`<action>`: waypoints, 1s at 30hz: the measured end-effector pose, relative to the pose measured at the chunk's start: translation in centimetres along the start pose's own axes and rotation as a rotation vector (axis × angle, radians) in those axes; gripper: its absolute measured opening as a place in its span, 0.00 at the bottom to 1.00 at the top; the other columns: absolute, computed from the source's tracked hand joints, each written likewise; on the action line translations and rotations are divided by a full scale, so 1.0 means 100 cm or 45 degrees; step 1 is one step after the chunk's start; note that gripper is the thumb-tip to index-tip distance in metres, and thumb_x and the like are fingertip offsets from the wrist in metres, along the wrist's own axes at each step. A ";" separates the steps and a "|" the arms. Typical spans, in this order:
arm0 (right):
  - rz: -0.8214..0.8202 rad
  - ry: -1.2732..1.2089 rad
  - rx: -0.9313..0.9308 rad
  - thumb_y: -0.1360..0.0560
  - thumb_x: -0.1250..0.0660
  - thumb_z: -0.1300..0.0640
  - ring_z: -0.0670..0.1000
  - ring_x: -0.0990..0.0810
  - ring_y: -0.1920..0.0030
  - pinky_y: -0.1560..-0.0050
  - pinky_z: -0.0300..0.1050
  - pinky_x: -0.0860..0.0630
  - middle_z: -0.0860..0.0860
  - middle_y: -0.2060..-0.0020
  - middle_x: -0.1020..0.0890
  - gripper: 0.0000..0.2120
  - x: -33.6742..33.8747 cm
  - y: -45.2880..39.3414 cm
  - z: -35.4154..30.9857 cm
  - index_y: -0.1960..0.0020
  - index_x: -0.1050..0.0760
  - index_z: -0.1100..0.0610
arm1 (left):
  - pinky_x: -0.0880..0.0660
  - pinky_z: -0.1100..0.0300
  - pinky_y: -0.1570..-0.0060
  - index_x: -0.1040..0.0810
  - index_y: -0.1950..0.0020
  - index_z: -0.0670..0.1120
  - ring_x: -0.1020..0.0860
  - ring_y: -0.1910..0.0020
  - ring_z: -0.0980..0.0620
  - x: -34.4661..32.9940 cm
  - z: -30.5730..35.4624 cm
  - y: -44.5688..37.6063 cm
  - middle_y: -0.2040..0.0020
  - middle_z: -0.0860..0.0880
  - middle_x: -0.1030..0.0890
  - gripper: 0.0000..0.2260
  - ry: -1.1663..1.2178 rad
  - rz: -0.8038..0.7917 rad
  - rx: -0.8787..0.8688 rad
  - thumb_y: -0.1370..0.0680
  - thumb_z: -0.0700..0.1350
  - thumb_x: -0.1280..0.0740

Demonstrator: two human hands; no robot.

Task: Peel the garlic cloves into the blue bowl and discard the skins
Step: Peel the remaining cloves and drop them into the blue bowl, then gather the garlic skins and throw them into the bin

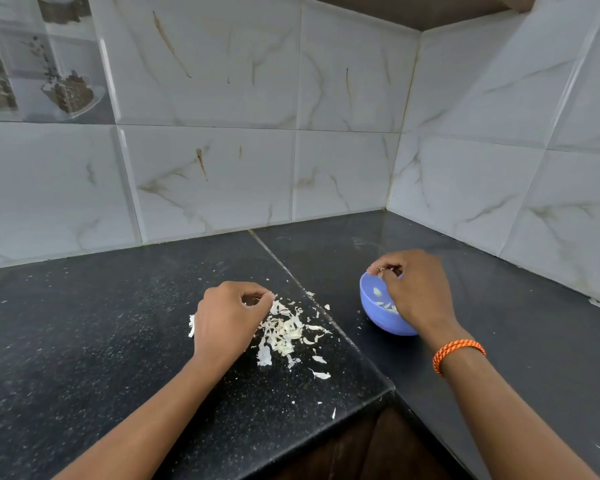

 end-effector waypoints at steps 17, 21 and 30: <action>-0.435 0.005 0.105 0.12 0.44 0.62 0.55 0.28 0.26 0.27 0.49 0.31 0.53 0.25 0.26 0.20 -0.101 0.051 -0.044 0.21 0.29 0.58 | 0.20 0.59 0.60 0.12 0.50 0.59 0.17 0.59 0.55 0.013 -0.036 -0.027 0.42 0.59 0.14 0.13 -0.076 0.028 -0.050 0.17 0.42 0.30; -0.516 0.080 -0.074 0.11 0.45 0.54 0.59 0.29 0.25 0.26 0.51 0.34 0.56 0.27 0.27 0.19 -0.124 0.015 -0.021 0.24 0.32 0.61 | 0.22 0.59 0.59 0.15 0.59 0.56 0.17 0.62 0.57 0.010 -0.053 -0.040 0.41 0.58 0.13 0.08 -0.083 0.074 0.097 0.20 0.52 0.26; -0.750 -0.105 0.152 0.10 0.49 0.47 0.46 0.42 0.17 0.17 0.38 0.52 0.48 0.17 0.36 0.25 -0.151 0.032 -0.075 0.15 0.40 0.53 | 0.24 0.59 0.37 0.13 0.38 0.59 0.18 0.37 0.61 -0.007 -0.065 -0.059 0.37 0.61 0.15 0.09 0.040 -0.150 0.142 0.16 0.55 0.31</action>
Point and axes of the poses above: each hand's wrist, its own y-axis away from the middle knuckle, its own x-axis out of the back of the hand, z = x × y, the point moved 2 cm from there along -y, towards the middle knuckle
